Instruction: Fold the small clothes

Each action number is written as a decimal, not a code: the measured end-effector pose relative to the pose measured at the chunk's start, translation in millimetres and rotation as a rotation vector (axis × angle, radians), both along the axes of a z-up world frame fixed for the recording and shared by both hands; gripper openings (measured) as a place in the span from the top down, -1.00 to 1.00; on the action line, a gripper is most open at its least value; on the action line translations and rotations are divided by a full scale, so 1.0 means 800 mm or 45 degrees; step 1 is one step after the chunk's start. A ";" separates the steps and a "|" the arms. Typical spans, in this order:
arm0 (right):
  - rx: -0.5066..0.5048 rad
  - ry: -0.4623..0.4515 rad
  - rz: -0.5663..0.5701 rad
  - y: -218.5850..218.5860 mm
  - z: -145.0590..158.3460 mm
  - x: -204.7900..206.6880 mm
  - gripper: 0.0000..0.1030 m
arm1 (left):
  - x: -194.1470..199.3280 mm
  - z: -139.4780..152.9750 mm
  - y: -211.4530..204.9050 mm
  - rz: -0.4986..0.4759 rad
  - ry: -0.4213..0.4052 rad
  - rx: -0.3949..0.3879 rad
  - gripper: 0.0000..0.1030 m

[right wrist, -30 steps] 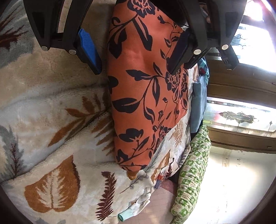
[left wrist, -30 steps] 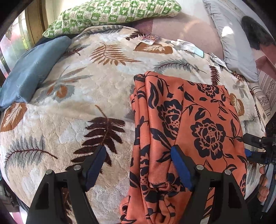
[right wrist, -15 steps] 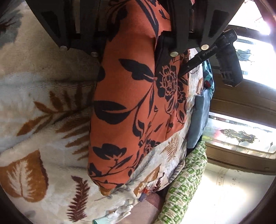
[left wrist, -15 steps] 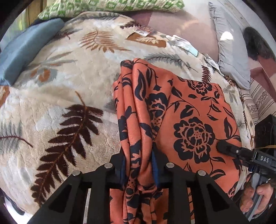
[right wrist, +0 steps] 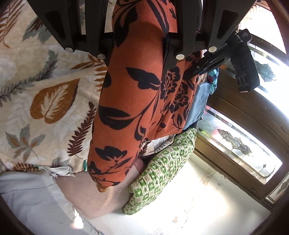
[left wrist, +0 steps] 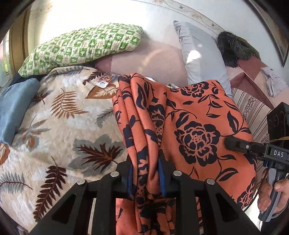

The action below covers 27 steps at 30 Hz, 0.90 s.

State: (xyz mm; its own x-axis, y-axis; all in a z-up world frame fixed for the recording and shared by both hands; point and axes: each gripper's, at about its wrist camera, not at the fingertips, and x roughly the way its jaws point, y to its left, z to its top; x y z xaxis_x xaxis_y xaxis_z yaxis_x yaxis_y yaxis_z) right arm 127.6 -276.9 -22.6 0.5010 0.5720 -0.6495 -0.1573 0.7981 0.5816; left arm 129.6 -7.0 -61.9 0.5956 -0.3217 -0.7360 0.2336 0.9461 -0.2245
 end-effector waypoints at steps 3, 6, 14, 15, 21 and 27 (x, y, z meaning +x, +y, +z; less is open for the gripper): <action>-0.032 0.037 -0.042 -0.019 -0.026 0.004 0.25 | 0.014 -0.035 -0.021 -0.004 0.057 0.022 0.51; -0.065 0.124 -0.087 -0.035 -0.083 0.012 0.13 | 0.030 -0.093 -0.037 0.003 0.138 0.059 0.47; -0.220 0.161 -0.251 -0.078 -0.169 -0.001 -0.43 | -0.001 -0.119 -0.024 0.052 0.056 0.214 -0.18; -0.268 0.122 -0.275 -0.079 -0.152 -0.008 -0.43 | -0.007 -0.108 -0.020 0.056 0.028 0.203 -0.18; -0.005 -0.042 -0.226 -0.066 -0.074 -0.059 -0.55 | -0.035 -0.099 -0.022 0.041 0.023 0.207 -0.37; 0.017 0.326 -0.167 -0.047 -0.186 -0.064 -0.66 | -0.036 -0.173 -0.028 0.072 0.264 0.299 -0.41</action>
State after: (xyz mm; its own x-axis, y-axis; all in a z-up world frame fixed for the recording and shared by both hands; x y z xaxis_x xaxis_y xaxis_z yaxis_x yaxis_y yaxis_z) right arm 76.1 -314.8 -171.5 0.3923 0.5223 -0.7572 0.1003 0.7940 0.5996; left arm 100.5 -29.7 -200.6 0.4376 -0.0991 -0.8937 0.1510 0.9879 -0.0356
